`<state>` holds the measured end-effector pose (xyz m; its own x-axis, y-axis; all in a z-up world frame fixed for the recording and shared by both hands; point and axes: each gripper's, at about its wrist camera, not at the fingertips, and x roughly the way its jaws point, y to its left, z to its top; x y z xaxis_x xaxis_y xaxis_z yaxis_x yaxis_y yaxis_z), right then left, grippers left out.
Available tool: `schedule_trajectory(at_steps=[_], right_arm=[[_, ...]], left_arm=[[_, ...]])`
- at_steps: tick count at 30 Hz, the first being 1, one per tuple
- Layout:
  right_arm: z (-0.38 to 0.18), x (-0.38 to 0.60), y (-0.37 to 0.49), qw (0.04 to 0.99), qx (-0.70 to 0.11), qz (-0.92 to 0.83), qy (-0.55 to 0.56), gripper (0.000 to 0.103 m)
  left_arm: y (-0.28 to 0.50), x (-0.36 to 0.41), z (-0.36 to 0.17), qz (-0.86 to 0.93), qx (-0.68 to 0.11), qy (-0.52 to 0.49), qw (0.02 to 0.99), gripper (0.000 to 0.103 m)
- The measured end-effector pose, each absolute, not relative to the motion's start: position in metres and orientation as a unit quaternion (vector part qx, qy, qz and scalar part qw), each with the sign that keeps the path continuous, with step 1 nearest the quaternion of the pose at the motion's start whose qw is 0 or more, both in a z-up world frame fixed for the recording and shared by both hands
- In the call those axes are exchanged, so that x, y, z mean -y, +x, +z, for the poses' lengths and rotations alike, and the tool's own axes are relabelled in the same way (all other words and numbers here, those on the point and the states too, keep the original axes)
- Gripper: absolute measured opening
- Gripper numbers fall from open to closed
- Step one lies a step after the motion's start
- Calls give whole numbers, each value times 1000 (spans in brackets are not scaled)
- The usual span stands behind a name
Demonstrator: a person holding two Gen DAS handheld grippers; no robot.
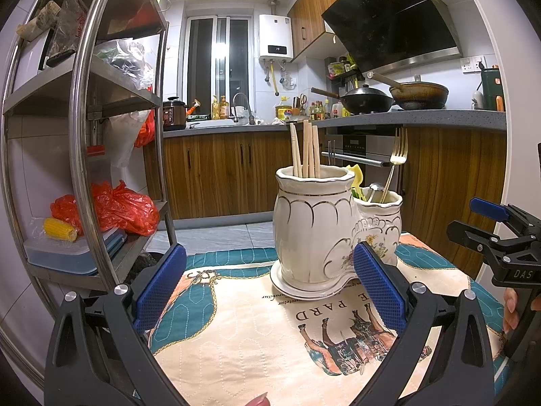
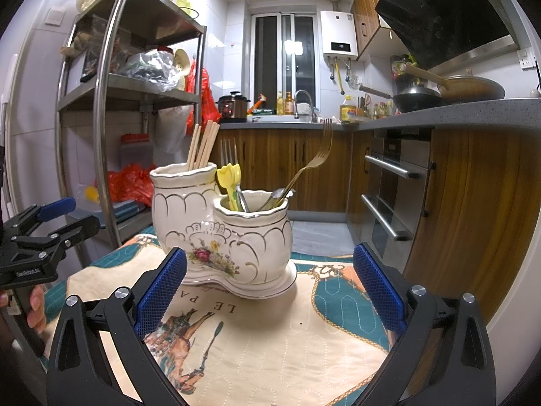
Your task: Organize utensils
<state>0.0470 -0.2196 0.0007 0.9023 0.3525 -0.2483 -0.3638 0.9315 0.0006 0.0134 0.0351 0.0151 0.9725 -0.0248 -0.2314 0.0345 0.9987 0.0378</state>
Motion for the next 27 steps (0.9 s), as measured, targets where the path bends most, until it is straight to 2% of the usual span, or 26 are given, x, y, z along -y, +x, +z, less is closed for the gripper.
schedule_trajectory(at_steps=[27], right_arm=[[-1, 220, 48, 975, -125, 183, -22, 98]], left_arm=[[17, -38, 15, -8, -124, 19, 992, 98]])
